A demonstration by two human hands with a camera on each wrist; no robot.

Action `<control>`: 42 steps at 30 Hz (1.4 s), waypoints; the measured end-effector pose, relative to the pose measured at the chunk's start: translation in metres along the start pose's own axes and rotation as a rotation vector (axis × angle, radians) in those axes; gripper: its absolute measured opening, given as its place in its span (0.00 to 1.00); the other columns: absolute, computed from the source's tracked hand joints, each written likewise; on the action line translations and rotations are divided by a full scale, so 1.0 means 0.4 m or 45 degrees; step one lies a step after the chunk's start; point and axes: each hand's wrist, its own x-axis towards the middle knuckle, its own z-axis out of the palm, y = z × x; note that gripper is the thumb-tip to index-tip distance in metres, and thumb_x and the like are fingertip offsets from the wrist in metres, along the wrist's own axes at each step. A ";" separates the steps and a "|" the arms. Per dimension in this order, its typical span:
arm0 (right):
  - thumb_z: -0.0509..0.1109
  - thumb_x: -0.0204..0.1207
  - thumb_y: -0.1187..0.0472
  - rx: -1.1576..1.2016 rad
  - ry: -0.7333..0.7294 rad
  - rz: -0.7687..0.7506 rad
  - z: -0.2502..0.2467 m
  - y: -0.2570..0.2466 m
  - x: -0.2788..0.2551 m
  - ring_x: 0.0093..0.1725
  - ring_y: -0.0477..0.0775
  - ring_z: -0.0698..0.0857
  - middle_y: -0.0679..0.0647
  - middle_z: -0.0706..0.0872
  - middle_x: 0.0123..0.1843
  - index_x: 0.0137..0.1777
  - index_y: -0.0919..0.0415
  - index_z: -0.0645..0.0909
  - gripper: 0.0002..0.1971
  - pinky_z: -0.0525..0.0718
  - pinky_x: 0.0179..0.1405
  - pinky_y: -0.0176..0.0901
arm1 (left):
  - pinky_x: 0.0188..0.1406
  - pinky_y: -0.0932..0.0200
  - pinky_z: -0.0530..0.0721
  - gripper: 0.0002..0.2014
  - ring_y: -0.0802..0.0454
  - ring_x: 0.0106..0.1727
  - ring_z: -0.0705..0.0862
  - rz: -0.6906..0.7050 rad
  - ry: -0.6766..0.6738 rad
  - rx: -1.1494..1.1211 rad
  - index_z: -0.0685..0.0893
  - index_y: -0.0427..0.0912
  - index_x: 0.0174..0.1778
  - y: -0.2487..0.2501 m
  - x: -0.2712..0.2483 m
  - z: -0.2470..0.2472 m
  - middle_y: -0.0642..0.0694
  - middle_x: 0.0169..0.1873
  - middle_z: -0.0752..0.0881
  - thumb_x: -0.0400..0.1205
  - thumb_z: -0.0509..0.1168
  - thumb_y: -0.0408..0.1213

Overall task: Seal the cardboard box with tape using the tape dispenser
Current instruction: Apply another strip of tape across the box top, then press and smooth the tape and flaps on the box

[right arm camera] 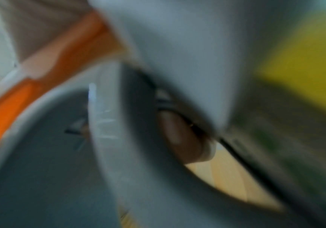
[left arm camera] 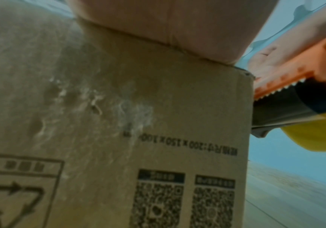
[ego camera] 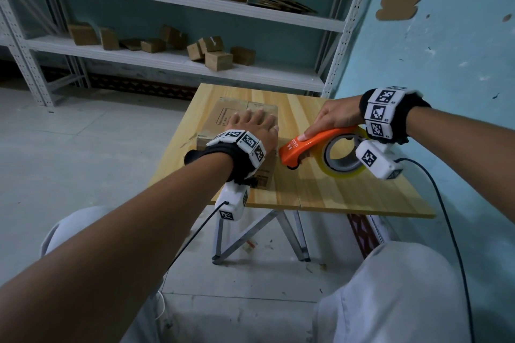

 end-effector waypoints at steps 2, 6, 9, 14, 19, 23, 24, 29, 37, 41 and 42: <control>0.79 0.50 0.27 -0.005 -0.010 0.015 -0.003 -0.004 0.001 0.27 0.51 0.78 0.54 0.85 0.32 0.47 0.65 0.90 0.41 0.77 0.31 0.40 | 0.81 0.39 0.48 0.24 0.43 0.84 0.48 0.000 -0.007 0.012 0.56 0.51 0.81 0.001 0.001 0.003 0.47 0.84 0.51 0.87 0.40 0.48; 0.79 0.50 0.29 -0.002 -0.022 0.045 -0.012 -0.011 -0.004 0.26 0.50 0.77 0.54 0.84 0.32 0.46 0.65 0.90 0.39 0.75 0.28 0.38 | 0.81 0.37 0.49 0.25 0.43 0.84 0.48 0.015 0.001 0.029 0.54 0.51 0.82 0.000 0.000 0.006 0.46 0.84 0.50 0.87 0.39 0.48; 0.78 0.56 0.31 -0.034 -0.023 0.047 -0.013 -0.025 -0.007 0.23 0.48 0.76 0.52 0.83 0.28 0.38 0.59 0.90 0.29 0.75 0.25 0.36 | 0.81 0.37 0.49 0.25 0.43 0.84 0.48 0.001 0.003 0.024 0.53 0.52 0.82 0.001 -0.001 0.003 0.46 0.84 0.50 0.87 0.39 0.49; 0.78 0.58 0.34 -0.033 -0.017 0.029 -0.017 -0.037 -0.012 0.22 0.47 0.75 0.50 0.82 0.27 0.37 0.58 0.89 0.25 0.73 0.24 0.35 | 0.81 0.38 0.48 0.25 0.43 0.84 0.48 -0.009 -0.001 0.002 0.53 0.52 0.82 0.000 0.001 0.000 0.47 0.84 0.50 0.87 0.38 0.49; 0.79 0.59 0.32 -0.104 0.020 0.021 -0.017 -0.048 -0.019 0.25 0.49 0.76 0.53 0.84 0.31 0.46 0.65 0.91 0.33 0.75 0.28 0.38 | 0.81 0.37 0.50 0.24 0.43 0.84 0.49 0.018 0.013 0.005 0.57 0.51 0.80 0.001 -0.002 -0.001 0.46 0.84 0.52 0.87 0.39 0.48; 0.79 0.62 0.34 -0.126 0.062 0.049 -0.019 -0.061 -0.023 0.25 0.48 0.76 0.51 0.84 0.30 0.45 0.63 0.91 0.30 0.74 0.29 0.39 | 0.80 0.37 0.52 0.23 0.42 0.83 0.52 0.035 0.026 0.033 0.58 0.51 0.79 0.000 -0.001 -0.002 0.46 0.83 0.53 0.87 0.40 0.48; 0.78 0.63 0.34 -0.194 0.059 0.059 -0.014 -0.055 -0.018 0.24 0.48 0.74 0.50 0.82 0.29 0.41 0.60 0.91 0.27 0.73 0.29 0.39 | 0.80 0.37 0.52 0.23 0.42 0.83 0.51 0.032 0.031 0.031 0.58 0.51 0.79 -0.003 -0.001 -0.002 0.46 0.83 0.53 0.87 0.40 0.48; 0.77 0.67 0.35 -0.282 0.150 0.093 0.028 0.035 -0.012 0.27 0.49 0.76 0.47 0.81 0.25 0.32 0.55 0.87 0.21 0.76 0.35 0.41 | 0.82 0.39 0.47 0.24 0.44 0.84 0.48 0.041 0.031 0.002 0.56 0.50 0.81 -0.004 -0.005 -0.009 0.47 0.84 0.50 0.87 0.39 0.48; 0.56 0.86 0.41 -0.388 0.475 0.287 -0.031 0.152 -0.031 0.55 0.57 0.81 0.57 0.85 0.63 0.68 0.51 0.81 0.21 0.76 0.55 0.45 | 0.81 0.38 0.48 0.24 0.45 0.84 0.48 0.034 -0.015 -0.026 0.56 0.52 0.81 -0.012 0.018 0.000 0.48 0.84 0.50 0.87 0.39 0.48; 0.59 0.85 0.55 -0.183 0.425 0.351 0.017 0.192 -0.011 0.63 0.62 0.81 0.63 0.81 0.69 0.73 0.59 0.72 0.19 0.78 0.63 0.48 | 0.81 0.39 0.46 0.24 0.45 0.84 0.47 0.016 -0.022 -0.042 0.55 0.53 0.81 -0.008 0.023 -0.001 0.49 0.84 0.49 0.87 0.39 0.48; 0.59 0.85 0.57 -0.175 0.421 0.364 0.038 0.200 -0.003 0.64 0.63 0.81 0.63 0.80 0.70 0.75 0.60 0.70 0.20 0.78 0.62 0.48 | 0.81 0.39 0.46 0.24 0.45 0.84 0.48 0.023 -0.020 -0.039 0.56 0.52 0.81 -0.007 0.023 -0.001 0.49 0.84 0.50 0.88 0.40 0.48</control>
